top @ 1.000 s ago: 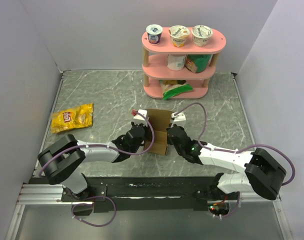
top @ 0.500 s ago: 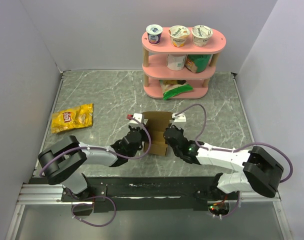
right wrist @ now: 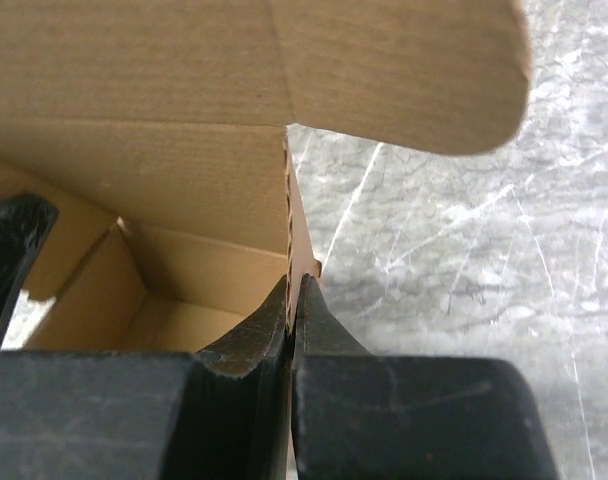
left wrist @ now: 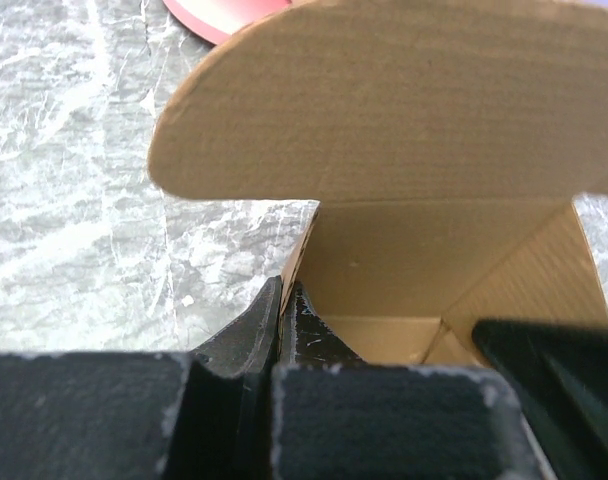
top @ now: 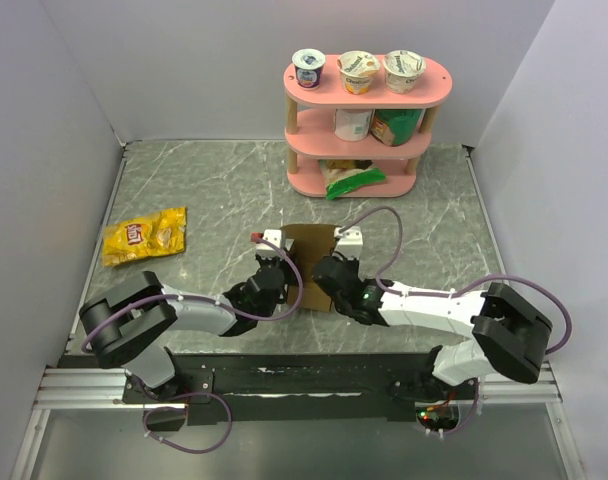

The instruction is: Fold the paper box

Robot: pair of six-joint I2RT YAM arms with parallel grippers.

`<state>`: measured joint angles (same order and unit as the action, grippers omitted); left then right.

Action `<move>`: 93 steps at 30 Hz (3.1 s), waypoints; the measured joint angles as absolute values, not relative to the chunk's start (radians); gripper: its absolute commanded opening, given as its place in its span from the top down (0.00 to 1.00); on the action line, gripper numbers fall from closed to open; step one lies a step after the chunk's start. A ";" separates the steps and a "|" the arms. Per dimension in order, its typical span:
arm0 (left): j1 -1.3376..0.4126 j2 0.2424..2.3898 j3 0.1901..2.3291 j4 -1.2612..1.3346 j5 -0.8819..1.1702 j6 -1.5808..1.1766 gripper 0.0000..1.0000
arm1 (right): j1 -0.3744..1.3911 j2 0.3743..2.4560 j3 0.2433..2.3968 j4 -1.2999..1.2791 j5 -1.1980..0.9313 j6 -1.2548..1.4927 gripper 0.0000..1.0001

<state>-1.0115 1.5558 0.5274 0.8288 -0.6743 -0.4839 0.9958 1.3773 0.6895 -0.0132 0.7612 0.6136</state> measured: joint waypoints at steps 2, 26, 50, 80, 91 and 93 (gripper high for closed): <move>-1.013 1.557 0.533 0.817 -0.680 -0.501 0.99 | 1.029 1.379 0.686 -0.031 0.797 0.628 1.00; -1.018 1.559 0.505 0.865 -0.685 -0.569 0.99 | 1.146 1.573 0.878 -0.348 0.955 0.865 0.50; -0.861 1.447 0.356 0.976 -0.306 -0.228 0.99 | 1.188 0.635 0.562 -0.195 0.485 0.235 0.00; -0.731 1.394 0.487 0.726 0.182 -0.035 0.99 | 0.516 1.281 1.152 -0.456 -0.667 -0.535 0.04; -0.729 1.419 0.513 0.710 0.216 -0.006 0.99 | 0.500 1.357 1.143 -0.381 -0.609 -0.567 0.07; -0.729 1.419 0.513 0.707 0.217 0.001 0.99 | 0.489 1.392 1.177 -0.395 -0.622 -0.579 0.16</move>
<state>-0.7292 1.4185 0.5133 0.7071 0.2169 0.0006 0.4892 1.3922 1.1767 -0.3946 -0.6216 -0.5789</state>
